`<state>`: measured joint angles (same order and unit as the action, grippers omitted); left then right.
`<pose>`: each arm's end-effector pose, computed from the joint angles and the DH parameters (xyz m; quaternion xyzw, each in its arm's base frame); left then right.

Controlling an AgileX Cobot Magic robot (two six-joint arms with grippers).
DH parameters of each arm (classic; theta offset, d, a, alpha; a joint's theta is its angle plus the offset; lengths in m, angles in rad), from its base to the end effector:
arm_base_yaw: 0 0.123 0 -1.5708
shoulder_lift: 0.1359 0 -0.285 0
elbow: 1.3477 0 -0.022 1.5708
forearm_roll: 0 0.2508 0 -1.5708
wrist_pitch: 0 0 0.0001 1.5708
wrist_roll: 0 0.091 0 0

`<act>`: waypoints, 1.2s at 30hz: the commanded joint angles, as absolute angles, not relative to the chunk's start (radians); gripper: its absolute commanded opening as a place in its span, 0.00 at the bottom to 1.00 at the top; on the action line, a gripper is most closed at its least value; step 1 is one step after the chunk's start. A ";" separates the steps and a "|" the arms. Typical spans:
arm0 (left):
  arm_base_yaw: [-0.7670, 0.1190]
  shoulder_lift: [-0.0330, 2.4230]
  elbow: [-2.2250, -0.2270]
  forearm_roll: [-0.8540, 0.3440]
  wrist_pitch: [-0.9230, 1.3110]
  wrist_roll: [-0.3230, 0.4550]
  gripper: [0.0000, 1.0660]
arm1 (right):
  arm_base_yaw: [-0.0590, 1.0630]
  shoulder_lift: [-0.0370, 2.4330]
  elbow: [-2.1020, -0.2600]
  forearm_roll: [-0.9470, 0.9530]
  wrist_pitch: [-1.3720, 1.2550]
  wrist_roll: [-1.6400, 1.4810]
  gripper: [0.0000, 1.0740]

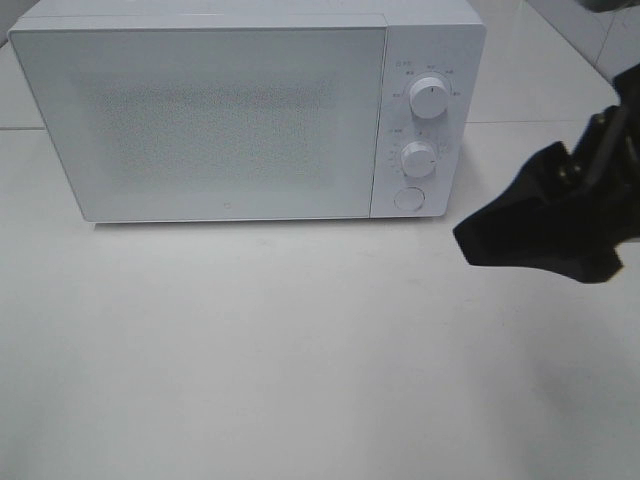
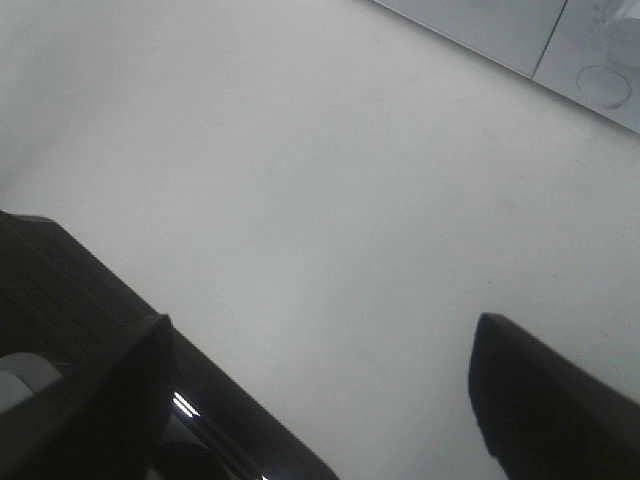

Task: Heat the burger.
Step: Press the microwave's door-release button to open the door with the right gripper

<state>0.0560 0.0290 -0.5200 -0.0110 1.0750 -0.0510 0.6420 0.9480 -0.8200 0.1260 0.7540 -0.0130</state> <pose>-0.0031 -0.0011 0.2818 -0.0457 0.8580 -0.0042 0.5116 0.1409 0.1152 0.3221 -0.2724 0.8832 0.1712 0.3414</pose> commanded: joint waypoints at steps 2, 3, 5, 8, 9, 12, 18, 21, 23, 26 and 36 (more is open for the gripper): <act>0.058 0.029 -0.517 -0.013 1.066 -0.052 0.86 | 0.640 0.876 -0.827 0.081 0.815 0.027 0.72; 0.058 0.029 -0.517 -0.013 1.066 -0.052 0.86 | 0.640 0.839 -0.823 0.051 0.833 0.046 0.72; 0.058 0.031 -0.517 -0.013 1.066 -0.051 0.86 | 0.630 0.803 -0.815 0.038 0.848 0.060 0.72; 0.058 0.035 -0.517 -0.013 1.066 -0.051 0.86 | 0.562 0.758 -0.811 0.039 0.891 0.065 0.71; 0.058 0.035 -0.517 -0.013 1.066 -0.051 0.86 | 0.537 0.744 -0.811 0.039 0.904 0.065 0.71; 0.058 0.035 -0.517 -0.013 1.066 -0.051 0.86 | 0.480 0.705 -0.811 0.038 0.932 0.060 0.71; 0.058 0.035 -0.517 -0.013 1.066 -0.051 0.86 | 0.323 0.576 -0.811 0.037 0.993 0.031 0.71; 0.058 0.035 -0.517 -0.013 1.066 -0.051 0.86 | 0.239 0.488 -0.811 0.037 1.027 0.023 0.71; 0.058 0.035 -0.517 -0.013 1.066 -0.051 0.86 | 0.175 0.418 -0.811 0.038 1.035 0.015 0.71; 0.058 0.035 -0.517 -0.013 1.066 -0.051 0.86 | 0.137 0.343 -0.797 0.038 1.030 0.013 0.71; 0.058 0.035 -0.517 -0.013 1.066 -0.051 0.86 | 0.116 0.141 -0.666 -0.013 1.010 0.014 0.71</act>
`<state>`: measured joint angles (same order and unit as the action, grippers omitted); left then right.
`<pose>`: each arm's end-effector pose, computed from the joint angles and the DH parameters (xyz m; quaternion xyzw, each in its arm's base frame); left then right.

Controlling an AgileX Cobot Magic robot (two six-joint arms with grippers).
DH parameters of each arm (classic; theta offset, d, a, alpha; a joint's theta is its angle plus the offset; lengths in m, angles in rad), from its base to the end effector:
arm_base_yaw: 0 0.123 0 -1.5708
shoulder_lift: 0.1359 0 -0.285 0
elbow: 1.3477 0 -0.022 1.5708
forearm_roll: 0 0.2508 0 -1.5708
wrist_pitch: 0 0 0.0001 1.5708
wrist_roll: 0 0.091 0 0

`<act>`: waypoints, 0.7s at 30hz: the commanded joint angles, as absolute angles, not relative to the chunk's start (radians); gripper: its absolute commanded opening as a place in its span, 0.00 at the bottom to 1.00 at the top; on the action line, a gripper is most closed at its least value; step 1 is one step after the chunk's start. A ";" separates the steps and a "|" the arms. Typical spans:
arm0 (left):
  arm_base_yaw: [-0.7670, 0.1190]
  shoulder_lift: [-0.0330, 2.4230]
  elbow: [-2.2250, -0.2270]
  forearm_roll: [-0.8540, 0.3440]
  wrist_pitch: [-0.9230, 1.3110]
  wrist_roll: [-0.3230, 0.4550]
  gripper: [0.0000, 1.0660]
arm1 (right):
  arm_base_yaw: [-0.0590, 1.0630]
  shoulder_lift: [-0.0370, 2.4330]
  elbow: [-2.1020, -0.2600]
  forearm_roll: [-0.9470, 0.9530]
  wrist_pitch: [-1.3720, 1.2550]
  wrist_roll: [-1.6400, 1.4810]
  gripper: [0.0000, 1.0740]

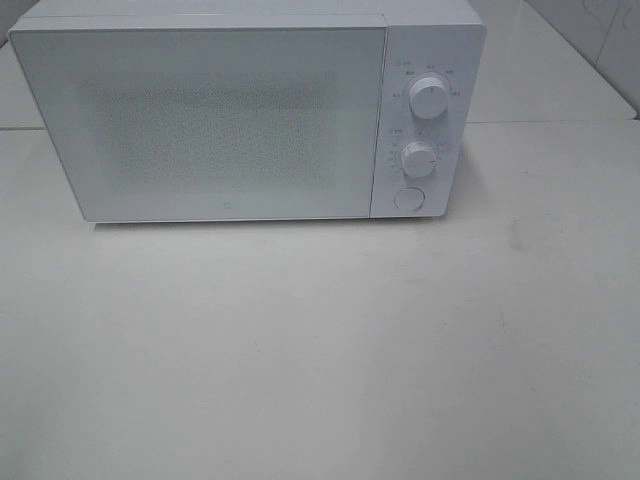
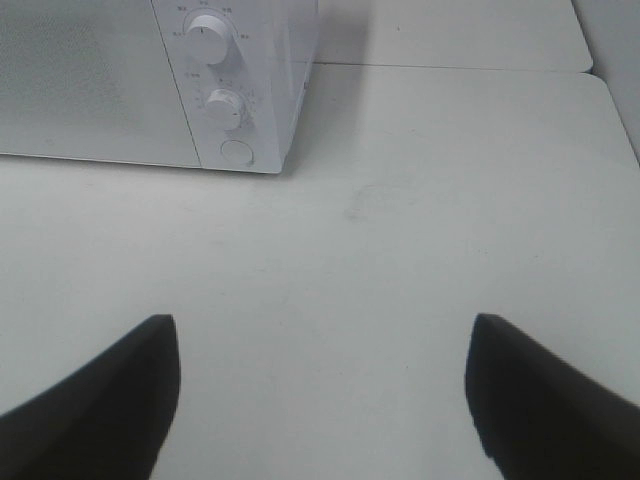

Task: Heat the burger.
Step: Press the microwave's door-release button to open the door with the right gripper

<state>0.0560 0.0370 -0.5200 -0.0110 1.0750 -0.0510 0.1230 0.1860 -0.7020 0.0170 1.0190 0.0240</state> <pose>-0.0019 -0.0010 0.2818 -0.0459 0.8601 -0.0042 0.5081 0.0067 0.0022 0.3367 -0.0417 0.8368 0.0486 0.5438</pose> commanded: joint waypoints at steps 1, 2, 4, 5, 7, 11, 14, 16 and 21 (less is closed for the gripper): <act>0.058 0.035 -0.517 -0.013 1.066 -0.051 0.86 | 0.116 0.141 -0.666 -0.013 1.010 0.014 0.71; 0.058 0.035 -0.517 -0.013 1.066 -0.051 0.86 | 0.116 0.106 -0.636 -0.028 1.010 0.014 0.71; 0.058 0.035 -0.517 -0.013 1.066 -0.051 0.86 | 0.116 0.079 -0.610 -0.033 1.010 0.014 0.71; 0.058 0.035 -0.517 -0.013 1.066 -0.051 0.86 | 0.116 0.068 -0.600 -0.033 1.010 0.014 0.71; 0.058 0.035 -0.517 -0.013 1.066 -0.051 0.86 | 0.116 0.043 -0.575 -0.033 1.010 0.014 0.71; 0.058 0.035 -0.517 -0.013 1.066 -0.051 0.86 | 0.116 -0.013 -0.527 -0.033 1.007 0.016 0.71; 0.058 0.035 -0.517 -0.013 1.066 -0.051 0.86 | 0.116 -0.033 -0.499 -0.033 0.996 0.016 0.71; 0.058 0.036 -0.517 -0.013 1.066 -0.049 0.86 | 0.116 -0.033 -0.498 -0.029 0.996 0.016 0.71; 0.058 0.036 -0.517 -0.013 1.066 -0.046 0.86 | 0.116 -0.033 -0.498 -0.029 0.996 0.016 0.71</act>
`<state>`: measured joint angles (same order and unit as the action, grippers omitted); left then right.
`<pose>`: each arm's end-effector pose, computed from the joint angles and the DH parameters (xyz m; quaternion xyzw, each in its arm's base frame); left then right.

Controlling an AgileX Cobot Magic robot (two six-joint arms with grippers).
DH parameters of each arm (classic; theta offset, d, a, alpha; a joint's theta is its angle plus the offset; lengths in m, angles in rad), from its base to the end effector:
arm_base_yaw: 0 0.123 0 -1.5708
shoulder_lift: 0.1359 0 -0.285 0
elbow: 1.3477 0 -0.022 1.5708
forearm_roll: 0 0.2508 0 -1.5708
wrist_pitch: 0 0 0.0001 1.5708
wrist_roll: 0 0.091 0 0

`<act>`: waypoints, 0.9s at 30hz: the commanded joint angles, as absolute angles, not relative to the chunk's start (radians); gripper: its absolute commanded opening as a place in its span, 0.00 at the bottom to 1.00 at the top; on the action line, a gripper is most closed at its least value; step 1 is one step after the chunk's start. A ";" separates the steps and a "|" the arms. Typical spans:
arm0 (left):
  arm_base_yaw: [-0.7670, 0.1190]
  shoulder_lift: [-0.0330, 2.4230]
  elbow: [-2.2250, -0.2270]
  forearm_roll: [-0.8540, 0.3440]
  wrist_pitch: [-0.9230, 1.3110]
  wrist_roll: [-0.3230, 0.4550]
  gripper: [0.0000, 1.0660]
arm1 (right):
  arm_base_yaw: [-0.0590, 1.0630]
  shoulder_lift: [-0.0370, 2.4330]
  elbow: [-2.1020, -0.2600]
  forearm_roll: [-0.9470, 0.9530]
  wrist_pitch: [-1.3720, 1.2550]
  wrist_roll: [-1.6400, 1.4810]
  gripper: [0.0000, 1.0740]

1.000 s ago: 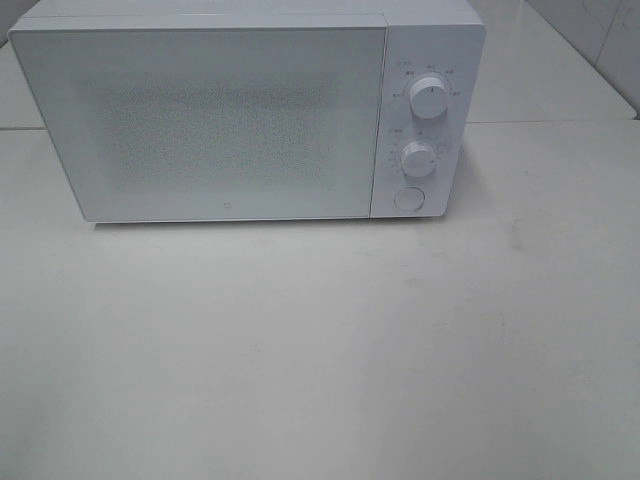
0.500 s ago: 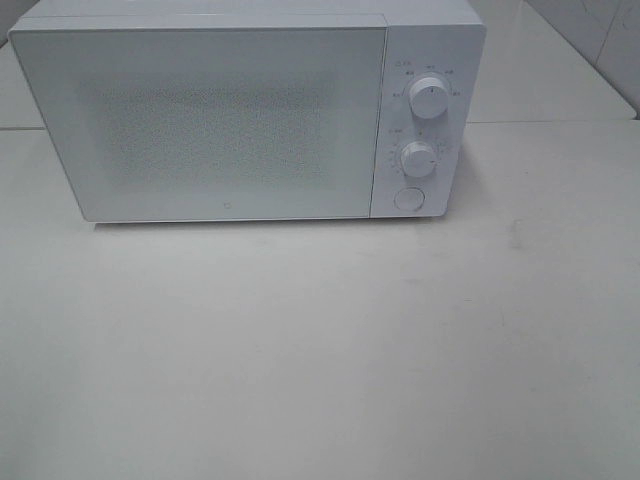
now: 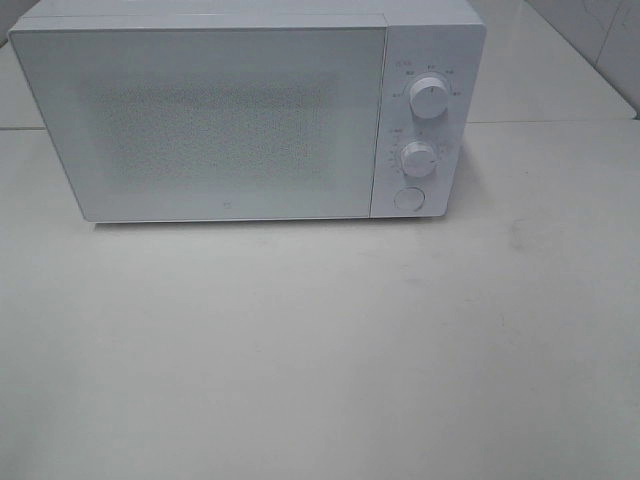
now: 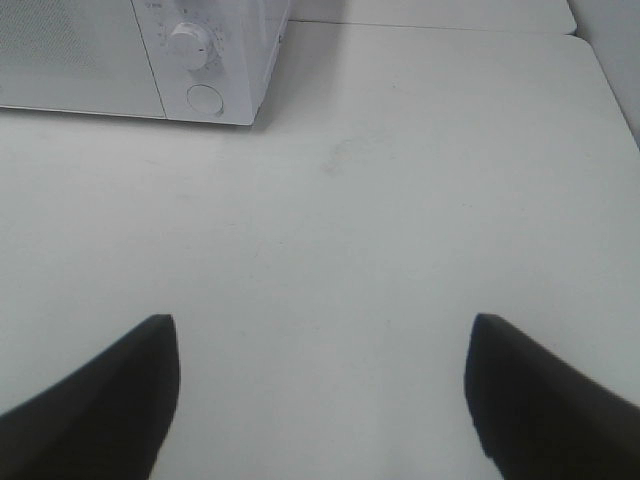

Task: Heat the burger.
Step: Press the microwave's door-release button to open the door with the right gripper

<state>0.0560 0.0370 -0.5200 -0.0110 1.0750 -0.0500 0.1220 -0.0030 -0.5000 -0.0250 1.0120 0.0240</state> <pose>-0.0019 -0.0010 0.2818 -0.0454 0.8601 -0.0040 0.5081 -0.0031 -0.0023 0.2813 -0.0409 0.8384 0.0272 0.5428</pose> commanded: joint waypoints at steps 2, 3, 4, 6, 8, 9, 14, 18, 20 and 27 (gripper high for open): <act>0.058 0.036 -0.517 -0.013 1.066 -0.046 0.86 | 0.116 -0.033 -0.498 -0.029 0.996 0.016 0.71; 0.058 0.036 -0.517 -0.013 1.066 -0.046 0.86 | 0.116 -0.033 -0.498 -0.029 0.996 0.016 0.71; 0.058 0.036 -0.517 -0.013 1.066 -0.046 0.86 | 0.116 -0.033 -0.498 -0.029 0.996 0.016 0.71; 0.058 0.036 -0.517 -0.013 1.066 -0.046 0.86 | 0.116 -0.033 -0.498 -0.029 0.996 0.016 0.71; 0.058 0.036 -0.517 -0.013 1.066 -0.046 0.86 | 0.116 -0.033 -0.498 -0.030 0.994 0.016 0.71; 0.058 0.036 -0.517 -0.013 1.066 -0.046 0.86 | 0.116 -0.033 -0.498 -0.030 0.994 0.016 0.71; 0.058 0.036 -0.517 -0.013 1.066 -0.046 0.86 | 0.116 -0.003 -0.538 -0.029 0.975 0.016 0.71; 0.058 0.036 -0.517 -0.013 1.066 -0.046 0.86 | 0.116 0.039 -0.541 -0.029 0.933 0.016 0.71; 0.058 0.036 -0.517 -0.013 1.066 -0.046 0.86 | 0.116 0.071 -0.541 -0.029 0.898 0.016 0.71; 0.058 0.036 -0.517 -0.013 1.066 -0.046 0.86 | 0.118 0.208 -0.541 -0.029 0.708 0.016 0.71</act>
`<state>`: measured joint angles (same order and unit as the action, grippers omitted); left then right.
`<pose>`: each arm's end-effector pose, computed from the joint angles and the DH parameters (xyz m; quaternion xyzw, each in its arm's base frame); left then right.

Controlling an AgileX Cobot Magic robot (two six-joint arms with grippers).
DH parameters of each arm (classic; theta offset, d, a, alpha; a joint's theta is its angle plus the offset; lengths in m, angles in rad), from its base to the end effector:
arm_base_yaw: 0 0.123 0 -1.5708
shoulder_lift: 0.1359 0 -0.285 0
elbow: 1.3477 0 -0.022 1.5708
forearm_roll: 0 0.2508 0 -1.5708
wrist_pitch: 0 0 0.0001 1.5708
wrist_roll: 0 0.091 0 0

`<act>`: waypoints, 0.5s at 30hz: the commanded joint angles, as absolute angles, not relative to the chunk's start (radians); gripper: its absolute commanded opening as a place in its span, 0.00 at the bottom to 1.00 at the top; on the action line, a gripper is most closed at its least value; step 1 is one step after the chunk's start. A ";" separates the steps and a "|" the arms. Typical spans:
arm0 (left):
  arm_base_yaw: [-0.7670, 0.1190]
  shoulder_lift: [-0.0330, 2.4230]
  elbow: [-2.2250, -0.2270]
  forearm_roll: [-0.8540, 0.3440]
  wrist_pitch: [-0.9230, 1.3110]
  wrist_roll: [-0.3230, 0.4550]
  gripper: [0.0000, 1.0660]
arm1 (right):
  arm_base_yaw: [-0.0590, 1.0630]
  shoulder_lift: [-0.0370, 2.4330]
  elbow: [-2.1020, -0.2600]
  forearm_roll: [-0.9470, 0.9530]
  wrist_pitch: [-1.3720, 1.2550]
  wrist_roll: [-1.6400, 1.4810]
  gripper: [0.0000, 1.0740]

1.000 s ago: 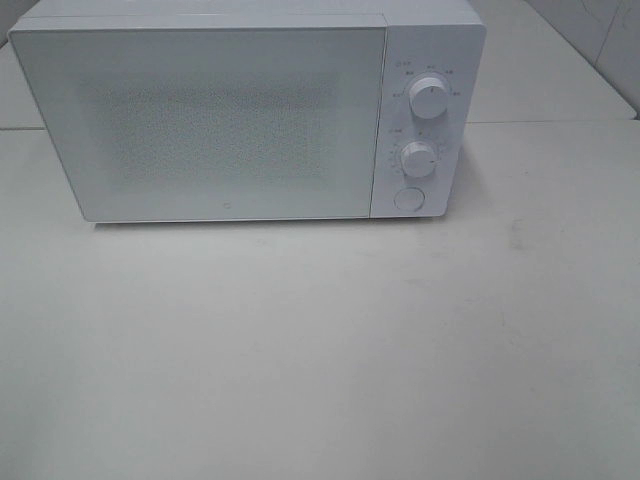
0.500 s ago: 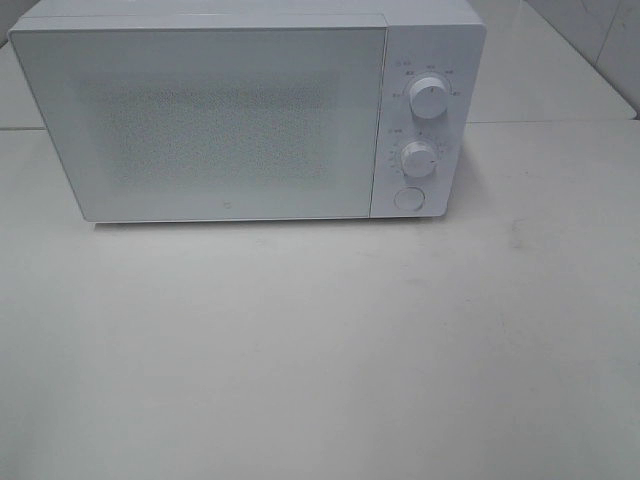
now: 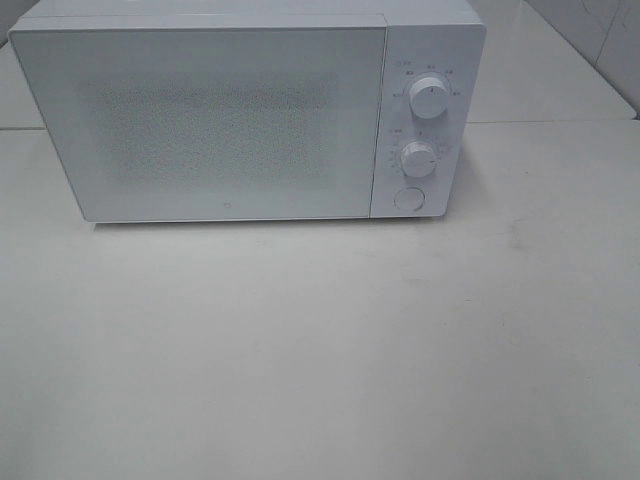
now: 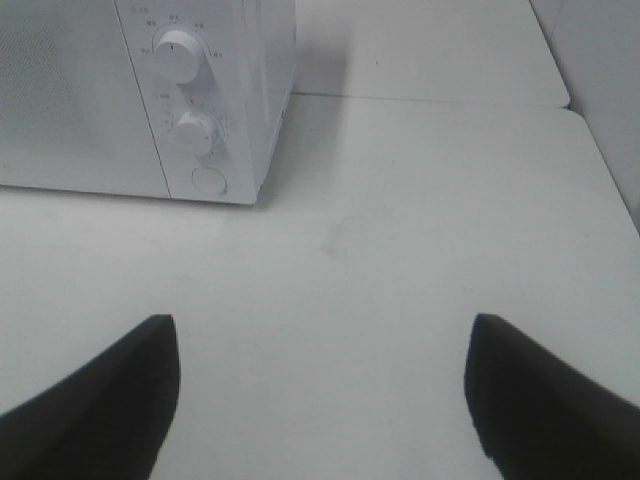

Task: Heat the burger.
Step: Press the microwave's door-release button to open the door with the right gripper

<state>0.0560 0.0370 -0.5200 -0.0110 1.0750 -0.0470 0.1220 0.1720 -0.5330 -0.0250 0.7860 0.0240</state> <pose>-0.0019 -0.0010 0.2818 -0.0441 0.8601 -0.0032 0.5081 0.0307 0.0021 0.3076 -0.0421 0.8148 0.0299 0.5775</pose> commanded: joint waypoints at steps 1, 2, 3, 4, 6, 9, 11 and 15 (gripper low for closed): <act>0.058 0.036 -0.517 -0.013 1.066 -0.046 0.86 | 0.118 0.208 -0.541 -0.029 0.708 0.016 0.71; 0.058 0.036 -0.517 -0.013 1.066 -0.046 0.86 | 0.118 0.246 -0.540 -0.029 0.661 0.016 0.71; 0.058 0.036 -0.517 -0.013 1.066 -0.046 0.86 | 0.118 0.266 -0.540 -0.029 0.634 0.016 0.71; 0.058 0.036 -0.517 -0.013 1.066 -0.046 0.86 | 0.118 0.266 -0.540 -0.029 0.634 0.016 0.71; 0.058 0.036 -0.517 -0.013 1.066 -0.046 0.86 | 0.118 0.321 -0.540 -0.029 0.575 0.016 0.71; 0.058 0.036 -0.517 -0.013 1.066 -0.046 0.86 | 0.118 0.361 -0.540 -0.029 0.540 0.016 0.71; 0.058 0.036 -0.517 -0.013 1.066 -0.046 0.86 | 0.118 0.429 -0.540 -0.029 0.485 0.016 0.71; 0.058 0.036 -0.517 -0.013 1.066 -0.046 0.86 | 0.118 0.491 -0.540 -0.029 0.426 0.016 0.71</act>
